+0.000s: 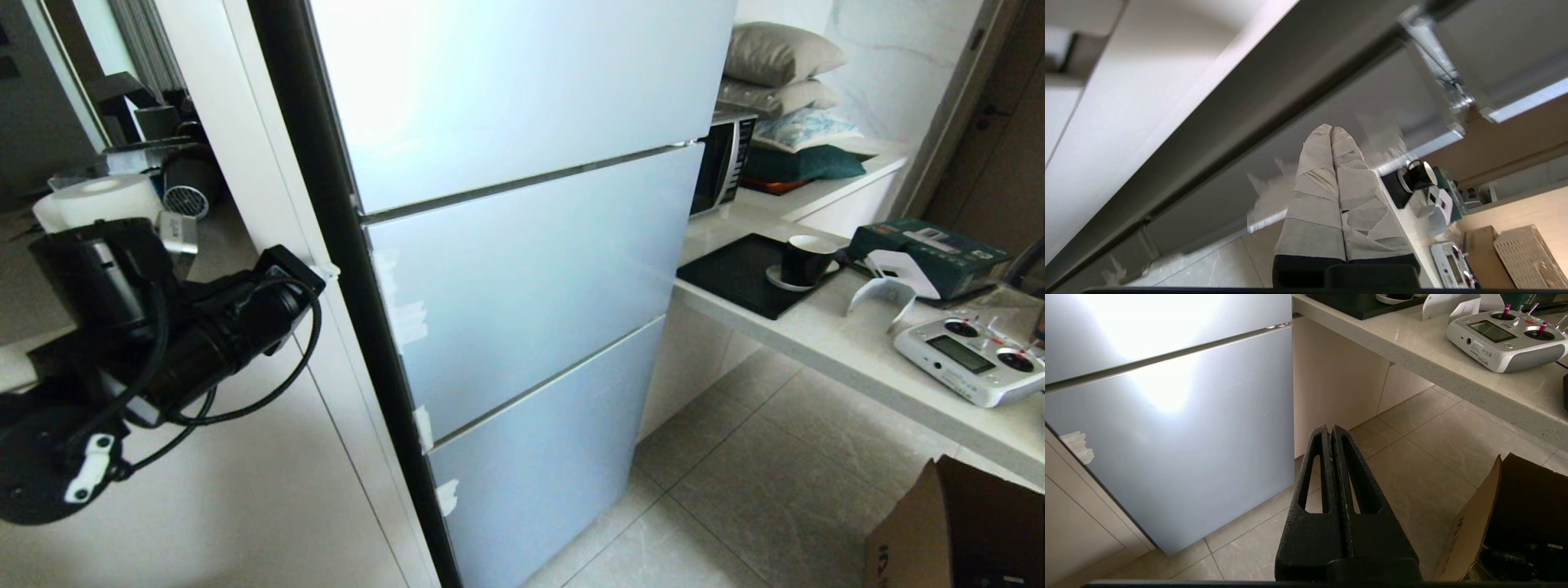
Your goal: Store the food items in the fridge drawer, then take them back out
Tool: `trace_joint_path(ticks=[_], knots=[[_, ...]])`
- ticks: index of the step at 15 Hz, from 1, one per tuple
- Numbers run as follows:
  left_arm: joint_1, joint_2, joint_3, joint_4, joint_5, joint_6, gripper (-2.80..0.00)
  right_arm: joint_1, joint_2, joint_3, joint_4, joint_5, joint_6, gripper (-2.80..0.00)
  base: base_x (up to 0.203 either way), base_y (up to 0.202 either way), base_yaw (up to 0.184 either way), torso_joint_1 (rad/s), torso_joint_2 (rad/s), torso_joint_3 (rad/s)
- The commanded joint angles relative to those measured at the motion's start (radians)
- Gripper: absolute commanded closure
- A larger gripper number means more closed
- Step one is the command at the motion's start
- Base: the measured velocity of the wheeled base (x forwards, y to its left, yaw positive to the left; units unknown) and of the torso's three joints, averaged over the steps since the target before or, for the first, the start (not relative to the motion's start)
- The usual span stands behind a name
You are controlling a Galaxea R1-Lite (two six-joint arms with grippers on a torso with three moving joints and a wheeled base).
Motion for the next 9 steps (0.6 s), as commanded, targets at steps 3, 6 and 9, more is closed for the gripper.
trace_joint_path(ticks=[3, 6, 9], knots=[[-0.005, 0.070, -0.061, -0.006, 0.004, -0.005, 0.00, 0.000, 0.001, 0.000, 0.000, 0.000, 0.000, 0.00, 0.000, 0.000, 0.000, 0.000, 0.00, 0.000], [-0.005, 0.106, -0.091, -0.023, 0.006, -0.004, 0.00, 0.000, 0.001, 0.000, 0.000, 0.000, 0.000, 0.00, 0.000, 0.000, 0.000, 0.000, 0.00, 0.000], [-0.010, 0.148, -0.135, -0.034, 0.021, -0.006, 0.00, 0.000, 0.001, 0.000, 0.000, 0.000, 0.000, 0.00, 0.000, 0.000, 0.000, 0.000, 0.00, 0.000]])
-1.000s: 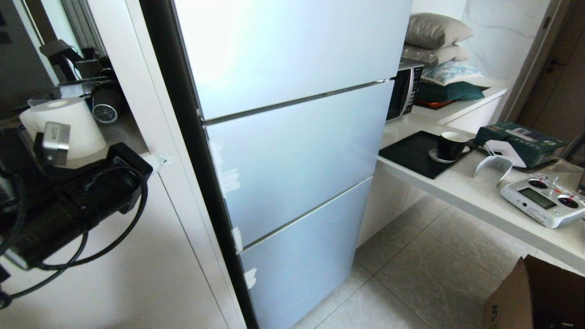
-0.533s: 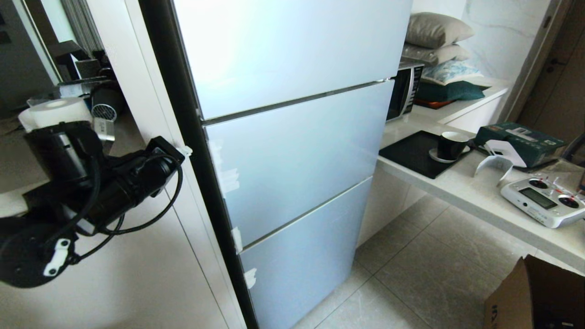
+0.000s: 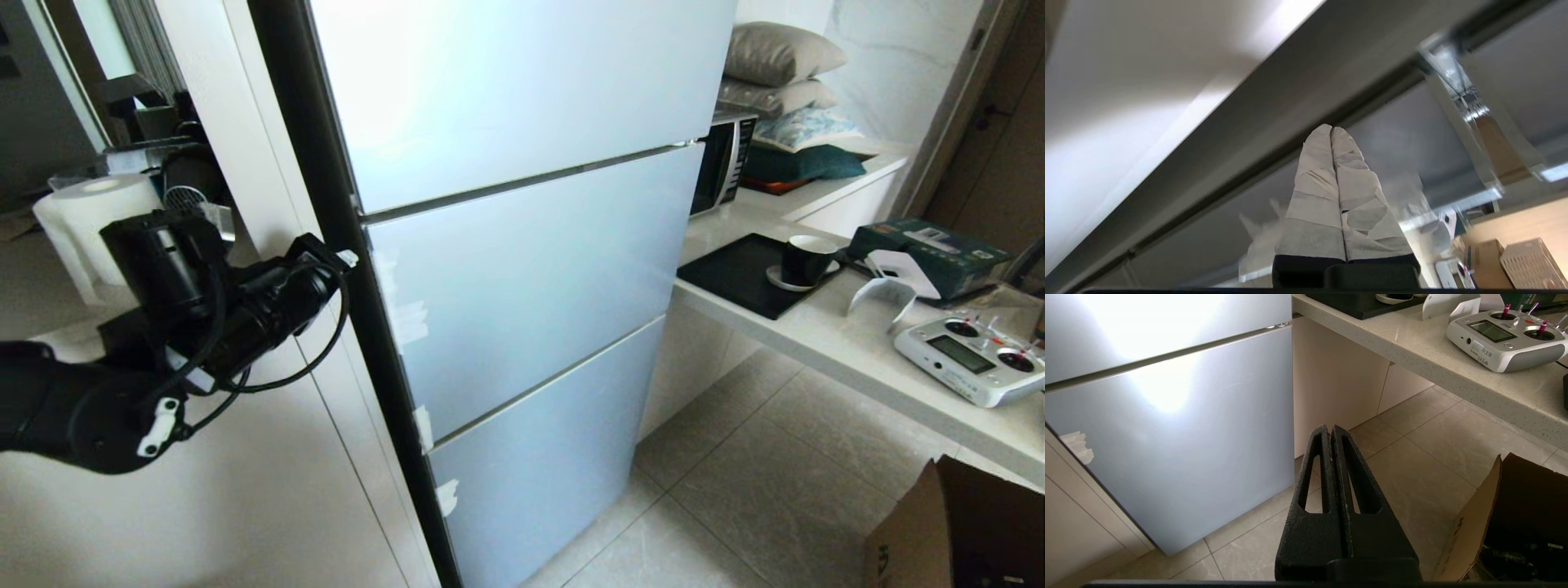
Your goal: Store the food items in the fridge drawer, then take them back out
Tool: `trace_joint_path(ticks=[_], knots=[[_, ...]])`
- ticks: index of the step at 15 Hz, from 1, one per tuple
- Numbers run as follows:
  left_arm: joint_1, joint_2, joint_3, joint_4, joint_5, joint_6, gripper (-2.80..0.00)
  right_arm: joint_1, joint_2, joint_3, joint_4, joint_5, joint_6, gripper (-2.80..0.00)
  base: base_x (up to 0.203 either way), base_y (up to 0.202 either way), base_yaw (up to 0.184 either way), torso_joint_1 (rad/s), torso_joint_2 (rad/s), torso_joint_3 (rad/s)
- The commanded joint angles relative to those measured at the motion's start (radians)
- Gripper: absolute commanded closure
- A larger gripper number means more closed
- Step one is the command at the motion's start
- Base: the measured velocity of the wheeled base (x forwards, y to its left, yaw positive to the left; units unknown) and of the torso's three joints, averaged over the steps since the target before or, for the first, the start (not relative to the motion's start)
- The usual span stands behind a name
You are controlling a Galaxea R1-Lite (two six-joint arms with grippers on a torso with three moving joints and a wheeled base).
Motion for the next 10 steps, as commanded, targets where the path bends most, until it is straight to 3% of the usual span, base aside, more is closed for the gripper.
trace_joint_path(ticks=[1, 10], knots=[[-0.005, 0.030, -0.024, -0.005, 0.004, -0.010, 0.00, 0.000, 0.001, 0.000, 0.000, 0.001, 0.000, 0.00, 0.000, 0.000, 0.000, 0.000, 0.00, 0.000], [-0.116, -0.010, 0.029, -0.005, 0.008, -0.010, 0.00, 0.000, 0.000, 0.000, 0.000, 0.001, 0.000, 0.00, 0.000, 0.000, 0.000, 0.000, 0.00, 0.000]])
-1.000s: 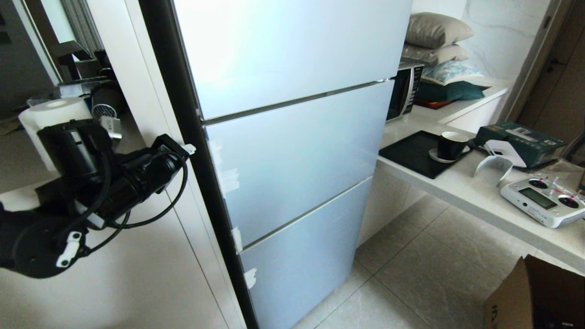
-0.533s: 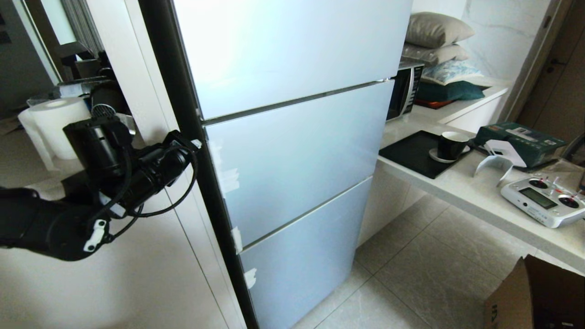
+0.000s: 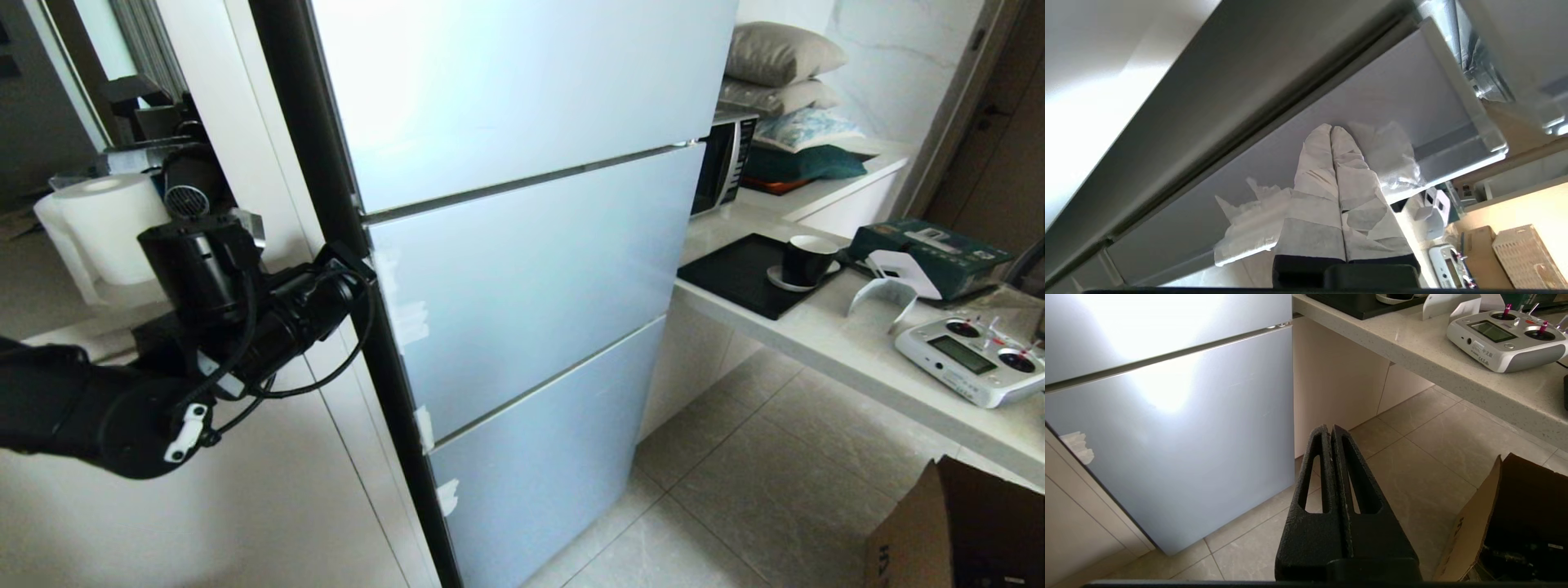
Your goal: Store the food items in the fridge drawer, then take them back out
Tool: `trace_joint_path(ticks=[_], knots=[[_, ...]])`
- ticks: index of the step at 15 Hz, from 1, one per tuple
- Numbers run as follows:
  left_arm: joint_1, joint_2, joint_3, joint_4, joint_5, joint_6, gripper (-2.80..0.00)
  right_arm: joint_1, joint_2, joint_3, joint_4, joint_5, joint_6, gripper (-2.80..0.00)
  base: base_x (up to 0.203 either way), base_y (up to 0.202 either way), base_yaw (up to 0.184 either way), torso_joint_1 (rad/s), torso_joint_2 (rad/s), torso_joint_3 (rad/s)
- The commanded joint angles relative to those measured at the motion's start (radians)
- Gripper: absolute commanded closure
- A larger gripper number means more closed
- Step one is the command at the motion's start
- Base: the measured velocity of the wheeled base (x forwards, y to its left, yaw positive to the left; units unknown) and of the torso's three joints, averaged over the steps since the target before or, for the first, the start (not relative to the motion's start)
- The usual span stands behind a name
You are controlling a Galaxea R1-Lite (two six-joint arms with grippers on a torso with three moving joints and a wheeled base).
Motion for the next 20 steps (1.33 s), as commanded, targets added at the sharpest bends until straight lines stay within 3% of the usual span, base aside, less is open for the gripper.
trace_joint_path(ticks=[1, 9, 13, 15, 17, 20], knots=[[-0.039, -0.033, 0.031, -0.002, -0.005, -0.004, 0.00, 0.000, 0.001, 0.000, 0.000, 0.000, 0.000, 0.00, 0.000, 0.000, 0.000, 0.000, 0.00, 0.000], [-0.150, -0.116, 0.133, -0.030, -0.005, -0.038, 0.00, 0.000, 0.000, 0.000, 0.000, 0.001, 0.000, 0.00, 0.000, 0.000, 0.000, 0.000, 0.00, 0.000], [-0.313, -0.230, 0.270, -0.030, -0.019, -0.044, 0.00, 0.000, 0.001, 0.000, 0.000, 0.001, 0.000, 0.00, 0.000, 0.000, 0.000, 0.000, 0.00, 0.000], [-0.386, -0.340, 0.372, -0.030, -0.067, -0.044, 0.00, 0.000, 0.001, 0.000, 0.000, 0.000, 0.000, 0.00, 0.000, 0.000, 0.000, 0.000, 0.00, 0.000], [-0.406, -0.448, 0.467, -0.029, -0.141, -0.041, 0.00, 0.000, 0.001, 0.000, 0.000, -0.001, 0.000, 0.00, 0.000, 0.000, 0.000, 0.000, 0.00, 0.000], [-0.380, -0.539, 0.524, -0.022, -0.160, -0.033, 0.00, 0.000, 0.001, 0.000, 0.000, 0.001, 0.000, 0.00, 0.000, 0.000, 0.000, 0.000, 0.00, 0.000]])
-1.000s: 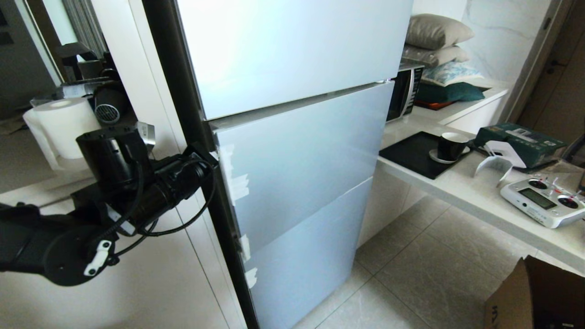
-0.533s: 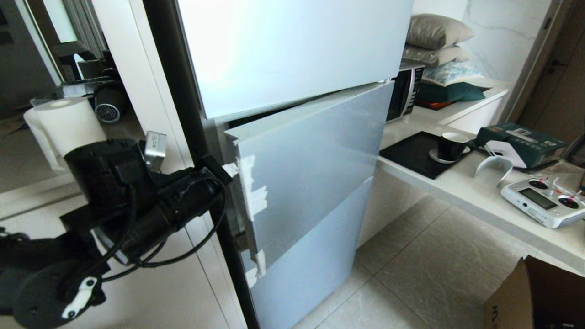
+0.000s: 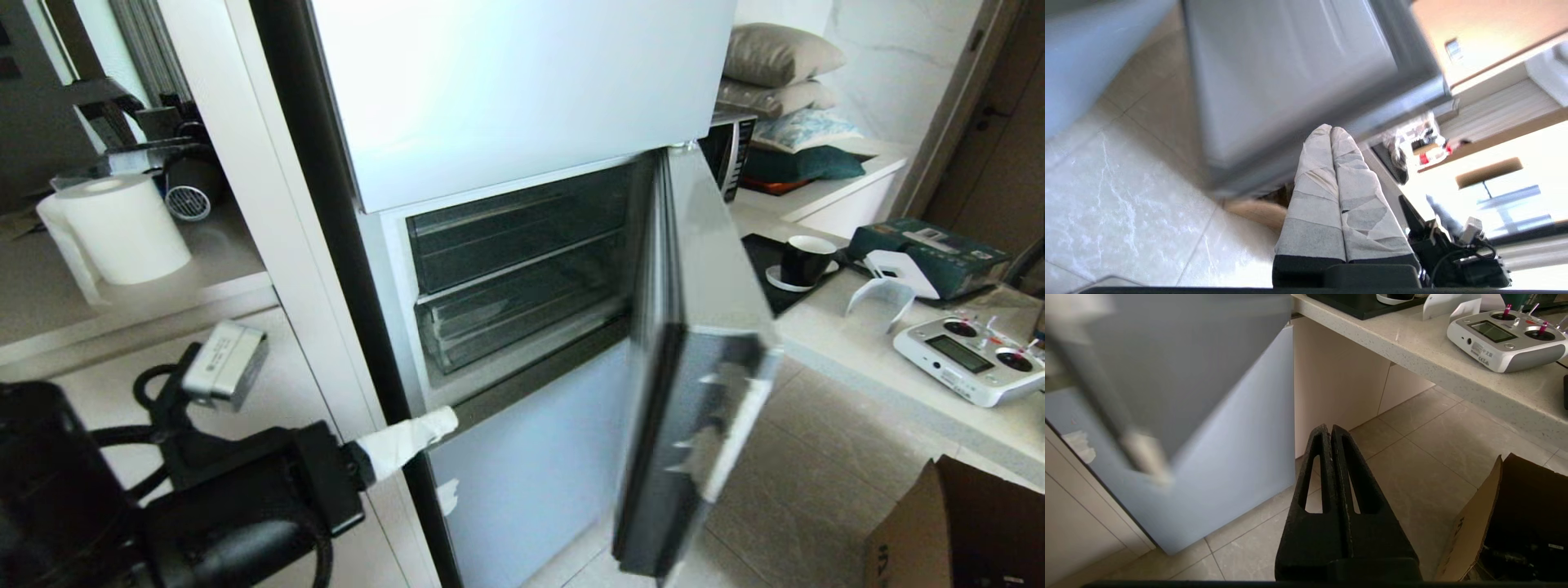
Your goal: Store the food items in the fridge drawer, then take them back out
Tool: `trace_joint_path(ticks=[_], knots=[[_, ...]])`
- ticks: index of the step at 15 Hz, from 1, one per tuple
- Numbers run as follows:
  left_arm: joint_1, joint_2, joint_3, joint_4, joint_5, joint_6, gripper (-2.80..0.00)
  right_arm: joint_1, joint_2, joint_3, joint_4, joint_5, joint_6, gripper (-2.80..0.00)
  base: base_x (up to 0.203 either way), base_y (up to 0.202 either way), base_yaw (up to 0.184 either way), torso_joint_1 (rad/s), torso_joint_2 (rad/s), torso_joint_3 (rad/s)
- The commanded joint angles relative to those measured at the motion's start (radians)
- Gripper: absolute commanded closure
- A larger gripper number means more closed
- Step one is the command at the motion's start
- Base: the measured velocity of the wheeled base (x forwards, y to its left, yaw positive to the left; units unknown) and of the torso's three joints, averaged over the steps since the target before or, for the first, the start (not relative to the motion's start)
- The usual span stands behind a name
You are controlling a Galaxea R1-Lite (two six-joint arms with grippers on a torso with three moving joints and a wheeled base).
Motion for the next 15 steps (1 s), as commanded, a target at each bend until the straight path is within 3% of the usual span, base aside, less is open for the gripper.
trace_joint_path(ticks=[1, 2, 3, 7, 8, 10, 12, 15], knots=[[0.021, -0.127, 0.033, 0.008, 0.012, 0.007, 0.00, 0.000, 0.001, 0.000, 0.000, 0.001, 0.000, 0.00, 0.000, 0.000, 0.000, 0.000, 0.00, 0.000], [0.029, -0.149, 0.035, 0.046, 0.037, 0.056, 0.00, 0.000, 0.001, 0.000, 0.000, 0.001, 0.000, 0.00, 0.000, 0.000, 0.000, 0.000, 0.00, 0.000], [0.031, -0.167, 0.031, 0.089, 0.064, 0.146, 0.00, 0.000, 0.001, 0.000, 0.000, 0.001, 0.000, 0.00, 0.000, 0.000, 0.000, 0.000, 0.00, 0.000], [0.035, -0.308, -0.024, 0.302, 0.228, 0.739, 0.00, 0.000, 0.000, 0.000, 0.000, 0.001, 0.000, 0.00, 0.000, 0.000, 0.000, 0.000, 0.00, 0.000], [0.036, -0.371, -0.067, 0.388, 0.267, 0.782, 0.00, 0.000, 0.000, 0.000, 0.000, 0.000, 0.000, 0.00, 0.000, 0.000, 0.000, 0.000, 0.00, 0.000], [0.068, -0.479, -0.139, 0.633, 0.322, 0.803, 0.00, 0.000, 0.001, 0.000, 0.000, -0.001, 0.000, 0.00, 0.000, 0.000, 0.000, 0.000, 0.00, 0.000], [0.173, -0.585, -0.156, 0.794, 0.349, 0.809, 0.00, 0.000, 0.001, 0.000, 0.000, 0.001, 0.000, 0.00, 0.000, 0.000, 0.000, 0.000, 0.00, 0.000], [0.388, -0.691, -0.113, 0.889, 0.364, 0.811, 0.00, 0.000, 0.001, 0.000, 0.000, 0.000, 0.000, 0.00, 0.000, 0.000, 0.000, 0.000, 0.00, 0.000]])
